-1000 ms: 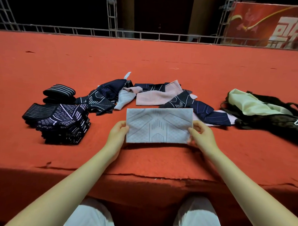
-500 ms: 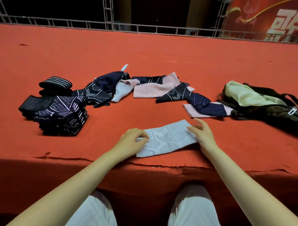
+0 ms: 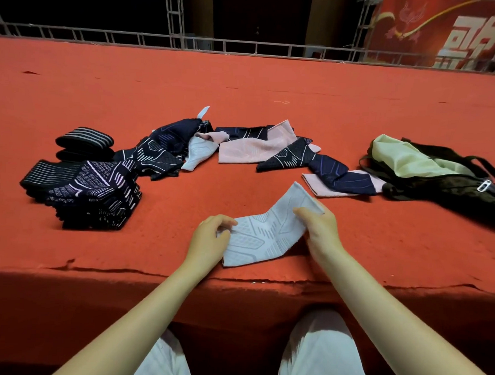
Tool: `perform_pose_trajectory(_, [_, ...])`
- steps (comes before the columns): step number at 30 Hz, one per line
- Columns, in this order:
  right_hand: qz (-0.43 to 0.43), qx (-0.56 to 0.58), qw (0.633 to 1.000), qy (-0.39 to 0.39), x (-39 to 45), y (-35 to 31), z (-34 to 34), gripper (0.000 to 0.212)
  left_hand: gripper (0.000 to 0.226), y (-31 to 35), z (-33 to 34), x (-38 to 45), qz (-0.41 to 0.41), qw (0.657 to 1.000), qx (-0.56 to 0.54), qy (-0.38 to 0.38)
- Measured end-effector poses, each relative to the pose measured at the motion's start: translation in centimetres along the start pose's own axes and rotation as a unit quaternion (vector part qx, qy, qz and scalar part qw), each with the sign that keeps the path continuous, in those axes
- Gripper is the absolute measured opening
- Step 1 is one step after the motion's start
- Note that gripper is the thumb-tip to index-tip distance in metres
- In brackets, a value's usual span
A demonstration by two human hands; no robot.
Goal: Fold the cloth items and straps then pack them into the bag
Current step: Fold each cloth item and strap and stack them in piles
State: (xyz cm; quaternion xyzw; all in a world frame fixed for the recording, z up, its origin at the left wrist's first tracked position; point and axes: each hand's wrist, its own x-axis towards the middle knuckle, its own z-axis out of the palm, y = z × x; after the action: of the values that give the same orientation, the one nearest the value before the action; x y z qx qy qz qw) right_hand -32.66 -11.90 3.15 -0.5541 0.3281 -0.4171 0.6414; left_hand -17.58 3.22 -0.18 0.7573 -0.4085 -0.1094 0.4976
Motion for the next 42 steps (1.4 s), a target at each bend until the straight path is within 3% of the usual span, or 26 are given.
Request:
perform_pose_trajectory(3, [-0.090, -0.141, 0.986, 0.008, -0.7, 1.2, 0.4, 0.046, 0.038, -0.1, 0.1, -0.2, 0.008, 1.000, 0.002, 0.012])
perform_pose_trajectory(7, [-0.202, -0.340, 0.904, -0.165, -0.9, 2.7, -0.2, 0.042, 0.024, -0.3, 0.5, 0.0, 0.028, 0.998, 0.048, 0.026])
perform_pose_trajectory(10, [-0.191, -0.445, 0.822, -0.301, -1.2, 3.2, -0.3, 0.066, 0.014, -0.4, 0.9, 0.1, 0.035, 0.992, 0.105, 0.058])
perform_pose_trajectory(12, [-0.146, -0.385, 0.856, -0.314, -1.0, 3.1, -0.3, 0.060, 0.015, 0.0, 1.2, 0.1, 0.035, 0.981, 0.177, 0.072])
perform_pose_trajectory(14, [-0.130, -0.332, 0.902, -0.242, -0.5, 3.3, -0.4, 0.037, 0.020, 1.0, 1.5, 0.3, 0.026, 0.976, 0.205, 0.062])
perform_pose_trajectory(17, [-0.149, -0.340, 0.920, -0.124, 0.0, 3.8, -0.7, 0.032, 0.032, 2.4, 2.5, 1.0, 0.003, 0.981, 0.191, 0.012])
perform_pose_trajectory(21, [-0.117, -0.286, 0.946, -0.102, 0.0, 3.5, -1.0, 0.030, 0.052, 3.6, 3.7, 2.1, -0.056, 0.993, 0.092, -0.056])
perform_pose_trajectory(28, [-0.116, -0.255, 0.951, -0.129, -0.7, 3.1, -1.1, 0.027, 0.043, 3.2, 3.8, 1.7, -0.054, 0.997, -0.033, 0.039])
perform_pose_trajectory(36, [-0.125, -0.327, 0.919, -0.185, -1.0, 3.1, -0.3, 0.035, 0.037, -0.2, 0.4, 0.8, -0.030, 0.996, 0.064, 0.051])
perform_pose_trajectory(42, [-0.112, -0.394, 0.900, -0.150, -0.9, 3.1, 0.7, 0.028, 0.034, -0.4, 0.1, 0.1, -0.008, 0.995, 0.101, 0.025])
